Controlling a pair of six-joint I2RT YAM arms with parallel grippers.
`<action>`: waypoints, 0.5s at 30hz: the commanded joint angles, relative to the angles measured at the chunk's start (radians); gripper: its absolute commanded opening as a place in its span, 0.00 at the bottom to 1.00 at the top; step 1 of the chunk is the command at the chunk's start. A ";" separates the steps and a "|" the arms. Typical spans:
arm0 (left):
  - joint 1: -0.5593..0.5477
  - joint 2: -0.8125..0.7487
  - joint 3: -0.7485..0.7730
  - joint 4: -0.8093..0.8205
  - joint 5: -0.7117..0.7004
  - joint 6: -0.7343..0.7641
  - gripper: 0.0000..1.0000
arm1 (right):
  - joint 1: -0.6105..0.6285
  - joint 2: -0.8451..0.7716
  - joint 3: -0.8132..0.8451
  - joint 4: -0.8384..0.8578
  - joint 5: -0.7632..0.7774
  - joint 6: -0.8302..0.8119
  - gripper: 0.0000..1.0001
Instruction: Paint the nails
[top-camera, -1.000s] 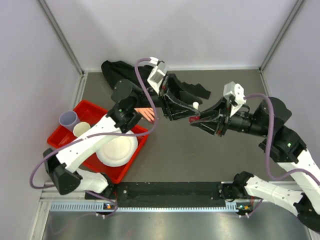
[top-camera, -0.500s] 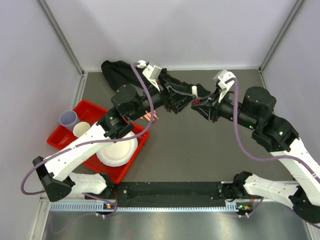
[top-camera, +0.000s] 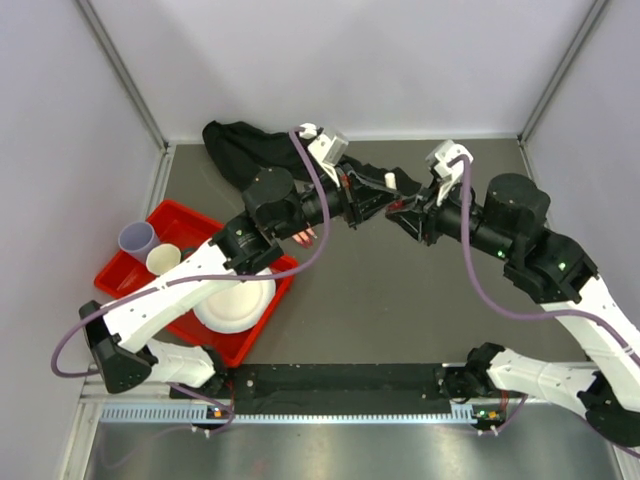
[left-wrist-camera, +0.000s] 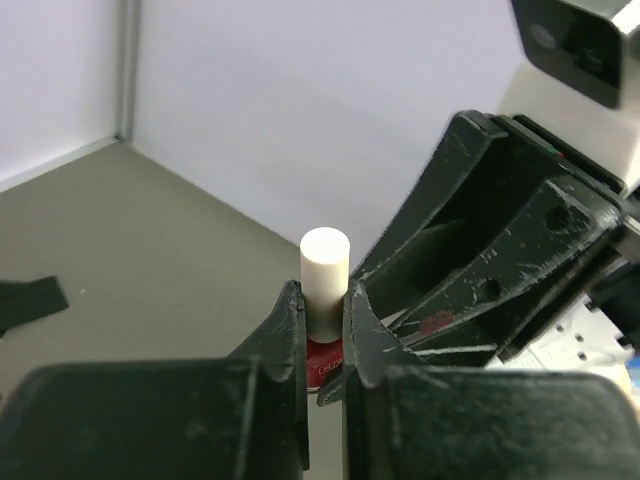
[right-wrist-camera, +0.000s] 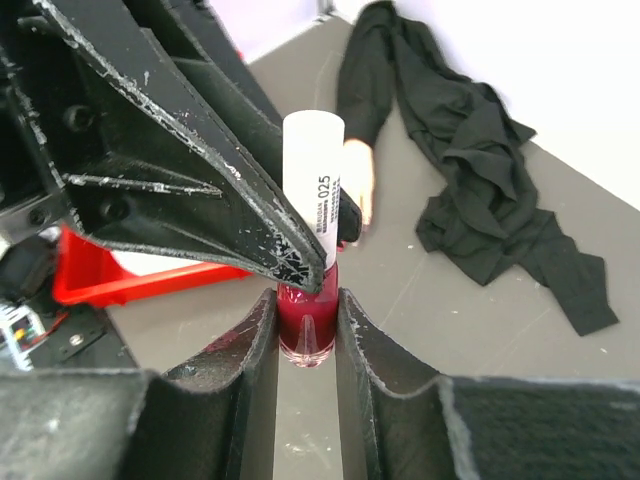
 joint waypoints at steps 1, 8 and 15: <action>0.015 0.012 0.011 0.136 0.297 0.059 0.00 | 0.006 -0.066 0.010 0.097 -0.163 -0.007 0.00; 0.012 0.131 -0.050 0.851 0.962 -0.464 0.00 | 0.006 -0.127 -0.087 0.248 -0.611 0.060 0.00; 0.010 0.239 0.006 1.254 0.996 -0.852 0.00 | 0.006 -0.133 -0.096 0.302 -0.674 0.137 0.00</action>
